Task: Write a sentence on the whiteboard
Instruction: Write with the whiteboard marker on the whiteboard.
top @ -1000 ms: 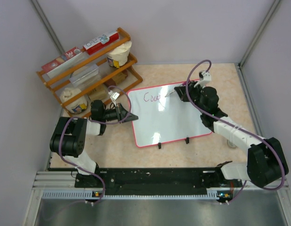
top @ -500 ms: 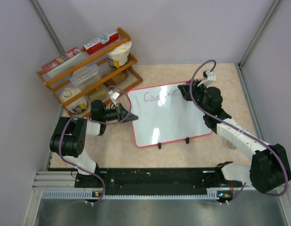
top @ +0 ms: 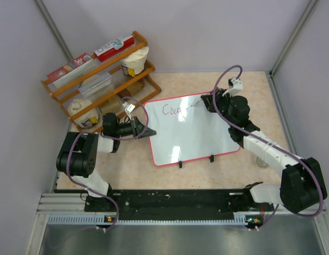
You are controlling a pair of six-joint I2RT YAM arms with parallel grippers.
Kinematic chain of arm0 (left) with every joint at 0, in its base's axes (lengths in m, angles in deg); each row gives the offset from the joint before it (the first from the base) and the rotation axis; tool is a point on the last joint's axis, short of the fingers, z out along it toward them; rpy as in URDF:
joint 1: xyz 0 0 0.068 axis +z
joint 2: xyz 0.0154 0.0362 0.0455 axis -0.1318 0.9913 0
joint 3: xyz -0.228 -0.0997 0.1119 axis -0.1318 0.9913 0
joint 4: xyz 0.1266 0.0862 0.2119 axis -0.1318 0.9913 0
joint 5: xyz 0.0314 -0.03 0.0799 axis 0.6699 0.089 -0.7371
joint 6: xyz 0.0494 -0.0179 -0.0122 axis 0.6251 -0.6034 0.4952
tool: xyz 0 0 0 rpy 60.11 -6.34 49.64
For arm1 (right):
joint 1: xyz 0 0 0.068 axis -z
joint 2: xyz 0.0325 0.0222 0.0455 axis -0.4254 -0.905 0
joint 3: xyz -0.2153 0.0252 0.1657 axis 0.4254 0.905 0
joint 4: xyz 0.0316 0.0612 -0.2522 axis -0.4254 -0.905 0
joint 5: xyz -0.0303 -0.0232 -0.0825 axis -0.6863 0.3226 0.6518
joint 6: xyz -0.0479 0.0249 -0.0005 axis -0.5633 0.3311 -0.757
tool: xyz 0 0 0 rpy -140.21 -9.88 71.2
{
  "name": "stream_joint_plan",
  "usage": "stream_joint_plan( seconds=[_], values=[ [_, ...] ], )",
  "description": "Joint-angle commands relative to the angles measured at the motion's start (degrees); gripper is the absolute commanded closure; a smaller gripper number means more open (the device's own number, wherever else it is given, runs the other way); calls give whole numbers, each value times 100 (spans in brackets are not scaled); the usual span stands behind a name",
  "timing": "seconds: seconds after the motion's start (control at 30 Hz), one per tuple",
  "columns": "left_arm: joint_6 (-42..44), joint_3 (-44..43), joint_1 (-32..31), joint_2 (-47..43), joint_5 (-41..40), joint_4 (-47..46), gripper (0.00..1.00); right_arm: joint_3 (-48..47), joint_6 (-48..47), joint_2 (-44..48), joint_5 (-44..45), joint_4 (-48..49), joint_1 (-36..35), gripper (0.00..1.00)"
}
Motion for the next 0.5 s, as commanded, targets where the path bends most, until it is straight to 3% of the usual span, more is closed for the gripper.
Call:
stream_joint_plan(
  seconds=[0.0, 0.47],
  values=[
    [417, -103, 2, -91, -269, -100, 100, -230, -12, -84, -68, 176, 75, 100],
    [435, -103, 2, -117, -278, -73, 100, -72, -73, -49, -323, 44, 75, 100]
  ],
)
